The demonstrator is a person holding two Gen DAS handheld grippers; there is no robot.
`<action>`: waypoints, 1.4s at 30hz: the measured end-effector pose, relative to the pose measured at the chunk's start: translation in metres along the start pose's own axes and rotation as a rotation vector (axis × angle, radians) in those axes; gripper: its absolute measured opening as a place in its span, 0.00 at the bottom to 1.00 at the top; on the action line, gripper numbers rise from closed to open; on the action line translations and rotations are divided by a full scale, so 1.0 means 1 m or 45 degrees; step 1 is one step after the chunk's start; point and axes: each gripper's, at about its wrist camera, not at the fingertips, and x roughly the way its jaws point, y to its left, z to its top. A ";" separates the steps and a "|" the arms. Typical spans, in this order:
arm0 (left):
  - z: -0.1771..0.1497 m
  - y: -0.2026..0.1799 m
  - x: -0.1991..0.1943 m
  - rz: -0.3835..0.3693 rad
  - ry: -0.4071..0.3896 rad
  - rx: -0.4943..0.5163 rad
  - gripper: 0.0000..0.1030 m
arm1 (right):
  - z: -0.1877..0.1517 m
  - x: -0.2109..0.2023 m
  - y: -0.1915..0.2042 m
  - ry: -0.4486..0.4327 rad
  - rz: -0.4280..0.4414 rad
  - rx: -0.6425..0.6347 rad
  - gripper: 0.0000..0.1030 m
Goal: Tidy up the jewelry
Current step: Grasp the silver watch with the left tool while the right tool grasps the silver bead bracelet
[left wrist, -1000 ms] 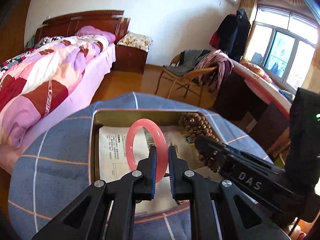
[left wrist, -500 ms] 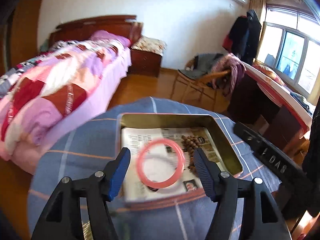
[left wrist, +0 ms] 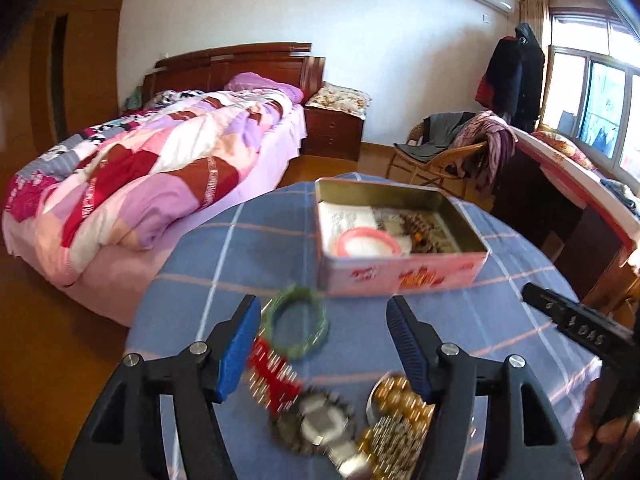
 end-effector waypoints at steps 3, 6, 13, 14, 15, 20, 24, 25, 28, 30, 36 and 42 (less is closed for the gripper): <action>-0.012 0.005 -0.007 0.035 0.010 -0.008 0.63 | -0.011 -0.007 0.002 0.024 0.009 -0.018 0.50; -0.027 0.012 -0.013 0.020 0.042 -0.026 0.63 | -0.025 -0.010 0.007 0.059 0.040 -0.043 0.50; -0.055 0.021 -0.025 0.015 0.085 -0.035 0.63 | -0.050 -0.012 0.028 0.143 0.173 -0.123 0.48; -0.058 0.022 -0.026 0.019 0.085 -0.034 0.63 | -0.053 -0.012 0.030 0.152 0.202 -0.128 0.48; -0.061 0.023 -0.027 0.023 0.087 -0.030 0.63 | -0.055 -0.013 0.034 0.164 0.238 -0.141 0.48; -0.073 0.027 -0.024 0.049 0.125 -0.011 0.63 | -0.065 -0.010 0.064 0.221 0.386 -0.232 0.48; -0.074 0.036 -0.027 0.058 0.123 -0.019 0.63 | -0.071 -0.007 0.087 0.229 0.423 -0.301 0.48; -0.074 0.038 -0.028 0.061 0.120 -0.023 0.63 | -0.072 -0.004 0.092 0.237 0.425 -0.325 0.48; -0.072 0.044 -0.033 0.065 0.102 -0.033 0.63 | -0.078 0.006 0.105 0.270 0.410 -0.389 0.48; -0.071 0.047 -0.035 0.065 0.098 -0.043 0.63 | -0.083 0.013 0.111 0.304 0.406 -0.416 0.42; -0.075 0.047 -0.030 0.050 0.125 -0.054 0.63 | -0.086 0.026 0.126 0.337 0.367 -0.533 0.41; -0.072 0.043 -0.033 0.029 0.120 -0.042 0.63 | -0.081 0.025 0.116 0.336 0.357 -0.546 0.12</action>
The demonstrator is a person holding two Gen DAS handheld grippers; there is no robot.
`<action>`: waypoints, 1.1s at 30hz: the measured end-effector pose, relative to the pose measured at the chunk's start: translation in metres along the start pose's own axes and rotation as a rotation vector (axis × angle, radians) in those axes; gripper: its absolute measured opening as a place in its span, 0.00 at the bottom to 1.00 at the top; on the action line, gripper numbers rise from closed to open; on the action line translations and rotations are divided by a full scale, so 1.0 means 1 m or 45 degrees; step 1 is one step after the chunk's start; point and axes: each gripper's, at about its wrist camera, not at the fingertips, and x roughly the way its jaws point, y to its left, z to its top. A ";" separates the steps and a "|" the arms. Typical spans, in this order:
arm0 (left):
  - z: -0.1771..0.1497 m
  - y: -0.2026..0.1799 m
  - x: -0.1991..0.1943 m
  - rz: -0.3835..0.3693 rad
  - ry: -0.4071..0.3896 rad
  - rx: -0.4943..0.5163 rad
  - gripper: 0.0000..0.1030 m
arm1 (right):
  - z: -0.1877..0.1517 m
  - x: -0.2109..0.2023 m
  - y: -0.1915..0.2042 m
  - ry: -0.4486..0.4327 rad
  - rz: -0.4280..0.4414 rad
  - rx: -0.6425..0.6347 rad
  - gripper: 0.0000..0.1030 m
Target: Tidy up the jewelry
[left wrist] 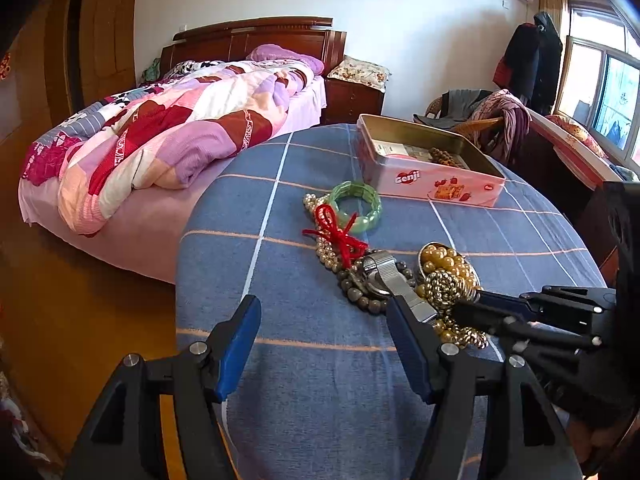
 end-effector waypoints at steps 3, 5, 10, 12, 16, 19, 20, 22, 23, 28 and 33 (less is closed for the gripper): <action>0.000 -0.001 0.001 -0.014 0.002 0.002 0.63 | 0.000 -0.016 -0.015 -0.070 0.048 0.078 0.08; 0.000 -0.002 0.002 -0.034 0.013 0.001 0.63 | 0.001 -0.028 -0.023 -0.120 0.042 0.108 0.08; 0.002 -0.013 0.007 -0.096 0.035 0.012 0.63 | 0.011 -0.053 -0.043 -0.234 -0.004 0.173 0.08; 0.002 -0.018 0.012 -0.142 0.063 -0.004 0.63 | 0.012 -0.058 -0.055 -0.261 -0.044 0.219 0.08; 0.000 -0.035 0.021 -0.196 0.108 0.005 0.63 | 0.007 -0.065 -0.083 -0.301 -0.073 0.365 0.08; -0.004 -0.050 0.031 -0.205 0.153 0.052 0.39 | 0.005 -0.065 -0.094 -0.293 -0.079 0.398 0.08; -0.005 -0.054 0.035 -0.182 0.168 0.072 0.35 | 0.004 -0.066 -0.096 -0.291 -0.071 0.405 0.08; -0.006 -0.058 0.037 -0.150 0.163 0.101 0.33 | 0.002 -0.067 -0.098 -0.285 -0.036 0.413 0.08; -0.006 -0.058 0.037 -0.149 0.162 0.103 0.33 | 0.001 -0.066 -0.099 -0.277 -0.006 0.415 0.08; -0.005 -0.041 0.037 -0.152 0.147 0.038 0.17 | -0.002 -0.061 -0.100 -0.259 0.011 0.412 0.08; -0.004 -0.032 0.036 -0.161 0.139 0.002 0.16 | -0.009 -0.057 -0.110 -0.235 0.007 0.462 0.11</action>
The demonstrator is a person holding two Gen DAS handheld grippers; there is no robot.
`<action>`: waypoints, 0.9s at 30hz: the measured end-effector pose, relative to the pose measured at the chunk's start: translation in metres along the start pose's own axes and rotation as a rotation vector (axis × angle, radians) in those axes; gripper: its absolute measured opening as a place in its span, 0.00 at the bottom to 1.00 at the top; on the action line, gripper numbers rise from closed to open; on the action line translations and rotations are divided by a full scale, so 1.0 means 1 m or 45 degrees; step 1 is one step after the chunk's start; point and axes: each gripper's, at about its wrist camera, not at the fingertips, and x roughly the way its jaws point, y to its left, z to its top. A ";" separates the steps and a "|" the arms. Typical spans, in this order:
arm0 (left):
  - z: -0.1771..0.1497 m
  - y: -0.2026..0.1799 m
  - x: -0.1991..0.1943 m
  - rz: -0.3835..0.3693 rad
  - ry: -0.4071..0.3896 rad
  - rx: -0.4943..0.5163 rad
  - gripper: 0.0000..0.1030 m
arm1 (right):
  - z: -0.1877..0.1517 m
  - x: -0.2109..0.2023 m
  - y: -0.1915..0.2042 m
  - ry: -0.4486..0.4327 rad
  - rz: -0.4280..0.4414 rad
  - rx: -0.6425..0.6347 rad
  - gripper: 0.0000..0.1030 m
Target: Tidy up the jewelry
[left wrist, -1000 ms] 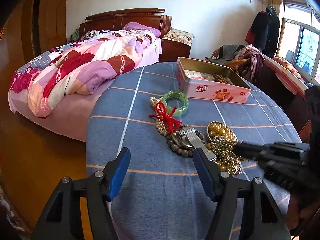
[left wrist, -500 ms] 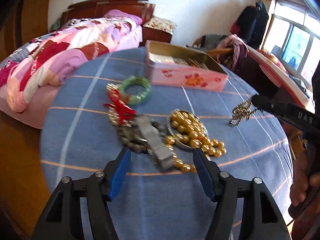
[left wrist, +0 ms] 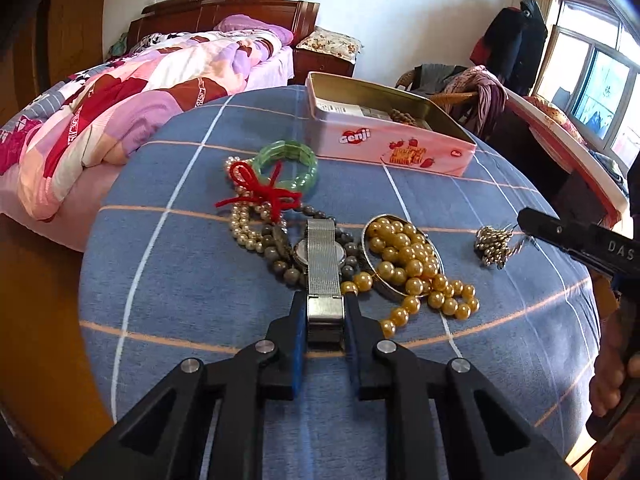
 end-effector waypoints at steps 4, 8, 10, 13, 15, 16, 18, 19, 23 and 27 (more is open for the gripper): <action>0.003 0.002 -0.008 -0.034 -0.034 0.005 0.16 | 0.001 -0.006 -0.005 -0.013 -0.008 0.028 0.19; 0.006 0.006 -0.011 -0.057 -0.044 -0.014 0.16 | 0.002 -0.011 -0.010 -0.030 -0.032 0.048 0.28; 0.005 0.008 -0.009 -0.041 -0.027 -0.017 0.16 | 0.002 -0.011 -0.012 -0.027 -0.036 0.055 0.29; 0.004 0.004 -0.004 -0.032 -0.008 0.003 0.17 | 0.000 -0.010 -0.013 -0.012 -0.041 0.060 0.30; 0.005 0.000 -0.001 -0.009 -0.001 0.034 0.18 | 0.000 -0.008 -0.012 -0.003 -0.045 0.054 0.30; 0.005 0.000 -0.001 -0.005 0.000 0.036 0.20 | -0.001 -0.008 -0.011 0.000 -0.042 0.053 0.30; 0.006 0.001 0.002 -0.010 0.004 0.020 0.24 | -0.001 -0.008 -0.011 0.001 -0.038 0.049 0.30; 0.007 0.002 0.004 -0.009 0.008 0.013 0.25 | 0.000 -0.008 -0.010 0.001 -0.039 0.046 0.30; 0.011 0.010 0.005 -0.066 0.005 -0.046 0.24 | 0.000 -0.010 -0.008 -0.004 -0.039 0.039 0.30; 0.013 0.013 0.002 -0.049 -0.016 -0.042 0.16 | 0.002 -0.010 -0.010 -0.005 -0.044 0.053 0.30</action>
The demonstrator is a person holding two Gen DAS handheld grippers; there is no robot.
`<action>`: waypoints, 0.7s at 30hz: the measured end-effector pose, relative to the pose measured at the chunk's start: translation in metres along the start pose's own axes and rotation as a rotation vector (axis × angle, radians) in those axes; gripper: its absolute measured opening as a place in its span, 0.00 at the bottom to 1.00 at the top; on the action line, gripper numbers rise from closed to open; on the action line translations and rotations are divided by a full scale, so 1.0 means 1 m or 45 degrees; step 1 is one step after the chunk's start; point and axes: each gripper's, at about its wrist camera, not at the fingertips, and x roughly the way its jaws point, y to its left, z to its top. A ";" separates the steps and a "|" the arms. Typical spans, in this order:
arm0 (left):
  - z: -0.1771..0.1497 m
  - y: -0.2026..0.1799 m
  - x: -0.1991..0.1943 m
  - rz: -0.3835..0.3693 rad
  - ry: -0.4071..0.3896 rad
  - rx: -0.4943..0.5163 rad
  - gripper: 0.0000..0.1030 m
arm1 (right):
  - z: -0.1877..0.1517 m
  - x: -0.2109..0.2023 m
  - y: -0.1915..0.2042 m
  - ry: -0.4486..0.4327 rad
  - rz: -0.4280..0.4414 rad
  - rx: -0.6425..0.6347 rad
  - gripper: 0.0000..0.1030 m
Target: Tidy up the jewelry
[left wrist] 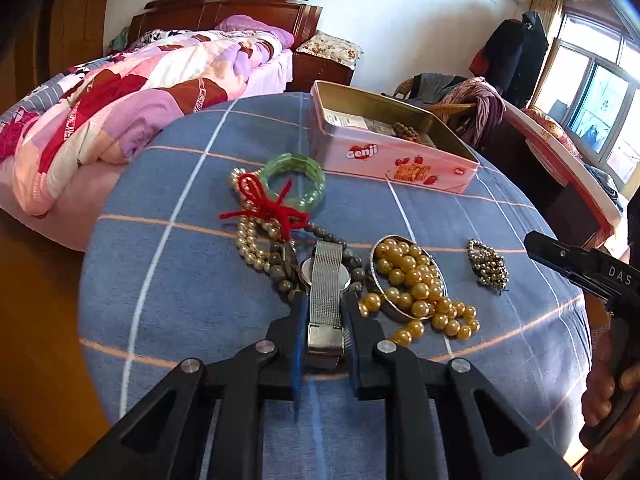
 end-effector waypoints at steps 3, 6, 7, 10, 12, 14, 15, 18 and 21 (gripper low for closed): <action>0.002 -0.001 -0.007 -0.004 -0.027 0.010 0.16 | 0.000 -0.001 -0.001 -0.003 -0.008 0.007 0.30; 0.008 -0.002 -0.021 -0.016 -0.096 0.027 0.16 | 0.001 -0.003 -0.002 -0.005 -0.007 0.013 0.30; 0.009 -0.002 -0.025 -0.020 -0.111 0.026 0.16 | 0.001 -0.003 -0.002 -0.005 -0.012 0.011 0.30; 0.016 0.001 -0.034 -0.036 -0.142 0.007 0.16 | 0.001 -0.003 -0.004 -0.005 -0.017 0.016 0.30; 0.019 0.005 -0.039 -0.039 -0.162 -0.007 0.16 | 0.001 -0.004 -0.005 -0.004 -0.022 0.022 0.30; 0.022 0.010 -0.043 -0.054 -0.176 -0.037 0.16 | 0.000 -0.004 -0.006 -0.005 -0.027 0.025 0.30; 0.023 0.012 -0.043 -0.060 -0.178 -0.047 0.16 | -0.001 -0.004 -0.005 -0.004 -0.027 0.026 0.30; 0.027 0.015 -0.046 -0.065 -0.196 -0.055 0.16 | -0.002 -0.003 -0.005 0.007 -0.024 0.028 0.30; 0.034 0.014 -0.054 -0.104 -0.229 -0.058 0.16 | -0.002 -0.004 -0.004 0.003 -0.021 0.017 0.30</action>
